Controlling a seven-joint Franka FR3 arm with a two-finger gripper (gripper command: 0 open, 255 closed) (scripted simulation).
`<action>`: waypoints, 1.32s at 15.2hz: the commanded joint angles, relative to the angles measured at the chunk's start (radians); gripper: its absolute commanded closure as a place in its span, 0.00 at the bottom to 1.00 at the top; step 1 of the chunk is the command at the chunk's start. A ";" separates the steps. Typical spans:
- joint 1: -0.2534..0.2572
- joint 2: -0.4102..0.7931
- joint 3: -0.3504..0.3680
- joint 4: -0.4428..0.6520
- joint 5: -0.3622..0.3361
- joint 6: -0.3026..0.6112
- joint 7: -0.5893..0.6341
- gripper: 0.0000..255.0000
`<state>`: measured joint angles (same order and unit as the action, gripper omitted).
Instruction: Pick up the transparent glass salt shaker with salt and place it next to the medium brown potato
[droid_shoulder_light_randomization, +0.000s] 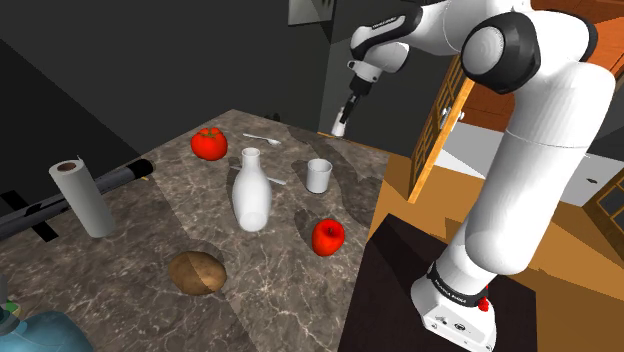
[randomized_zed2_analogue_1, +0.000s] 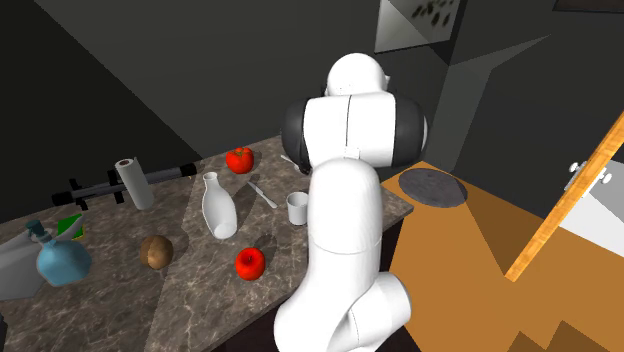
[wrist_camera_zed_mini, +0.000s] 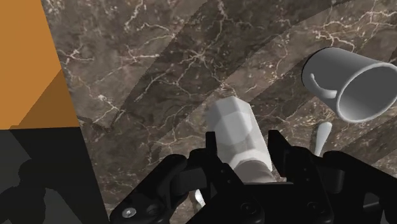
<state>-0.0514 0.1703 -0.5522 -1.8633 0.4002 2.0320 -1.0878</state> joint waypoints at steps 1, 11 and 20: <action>0.002 -0.009 -0.001 0.017 -0.010 -0.023 0.012 1.00; 0.070 -0.145 0.029 -0.070 -0.096 -0.015 0.143 1.00; 0.162 -0.347 0.160 -0.296 -0.200 0.091 0.396 1.00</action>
<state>0.1013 -0.1634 -0.4087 -2.1381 0.2055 2.1081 -0.7207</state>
